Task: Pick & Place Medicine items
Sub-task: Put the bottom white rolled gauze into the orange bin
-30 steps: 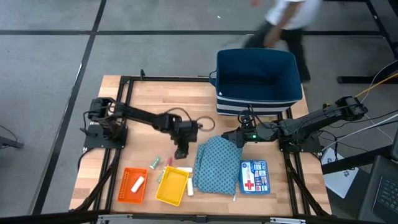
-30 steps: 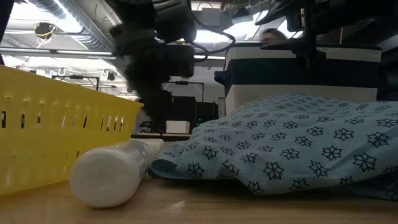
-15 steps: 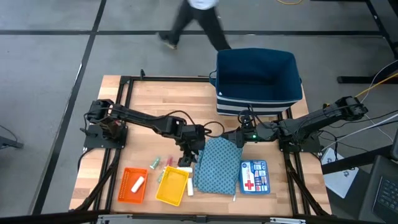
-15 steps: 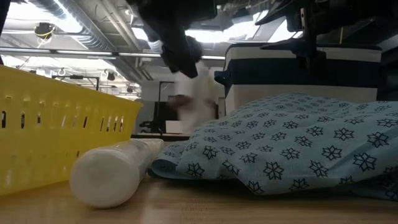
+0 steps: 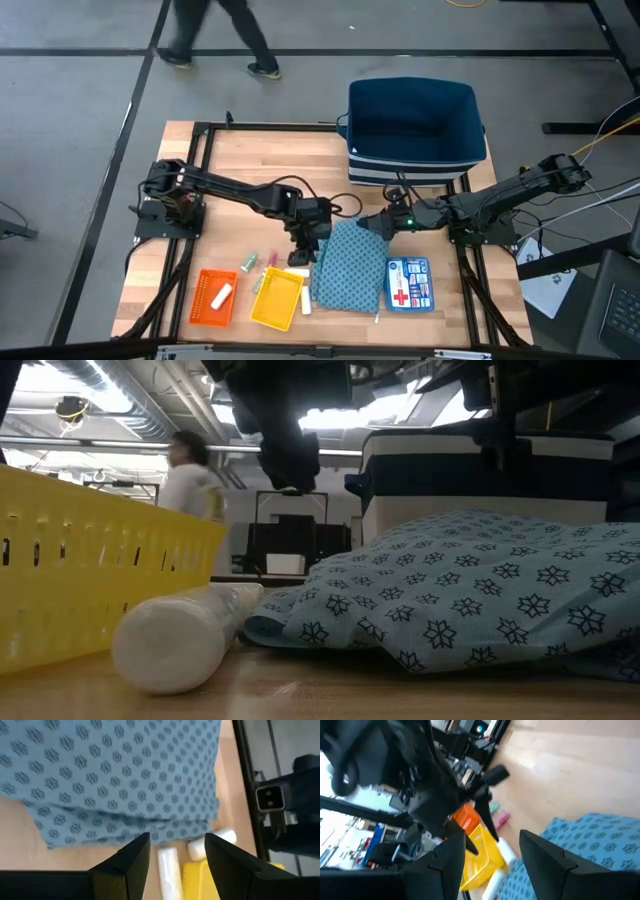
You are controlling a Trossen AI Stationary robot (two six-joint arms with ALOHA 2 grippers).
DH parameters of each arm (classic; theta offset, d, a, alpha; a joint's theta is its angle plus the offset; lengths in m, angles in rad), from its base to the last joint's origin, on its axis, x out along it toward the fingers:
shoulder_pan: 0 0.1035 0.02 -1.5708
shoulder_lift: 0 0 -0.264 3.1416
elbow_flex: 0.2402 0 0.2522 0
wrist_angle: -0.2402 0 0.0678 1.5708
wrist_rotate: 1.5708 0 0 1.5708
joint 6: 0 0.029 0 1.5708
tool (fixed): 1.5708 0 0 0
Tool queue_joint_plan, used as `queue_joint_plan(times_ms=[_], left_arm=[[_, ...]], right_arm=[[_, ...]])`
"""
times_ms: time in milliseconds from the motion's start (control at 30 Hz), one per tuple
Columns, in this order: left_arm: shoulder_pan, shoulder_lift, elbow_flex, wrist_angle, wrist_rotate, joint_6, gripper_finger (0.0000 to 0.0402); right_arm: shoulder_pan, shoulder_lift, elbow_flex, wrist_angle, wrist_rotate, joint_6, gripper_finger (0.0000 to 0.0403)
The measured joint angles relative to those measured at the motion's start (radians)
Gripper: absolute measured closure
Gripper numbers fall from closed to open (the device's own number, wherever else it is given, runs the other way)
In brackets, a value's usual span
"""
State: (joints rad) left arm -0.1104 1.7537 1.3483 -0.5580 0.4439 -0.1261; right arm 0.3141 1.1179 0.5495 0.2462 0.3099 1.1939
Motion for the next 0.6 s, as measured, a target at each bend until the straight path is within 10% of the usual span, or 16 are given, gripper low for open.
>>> queue_joint_plan(times_ms=[600], left_arm=[[-0.079,0.030,0.019,-0.033,-0.109,0.179,0.0217]], right_arm=[[-0.009,0.000,0.000,-0.011,0.077,0.021,0.0214]])
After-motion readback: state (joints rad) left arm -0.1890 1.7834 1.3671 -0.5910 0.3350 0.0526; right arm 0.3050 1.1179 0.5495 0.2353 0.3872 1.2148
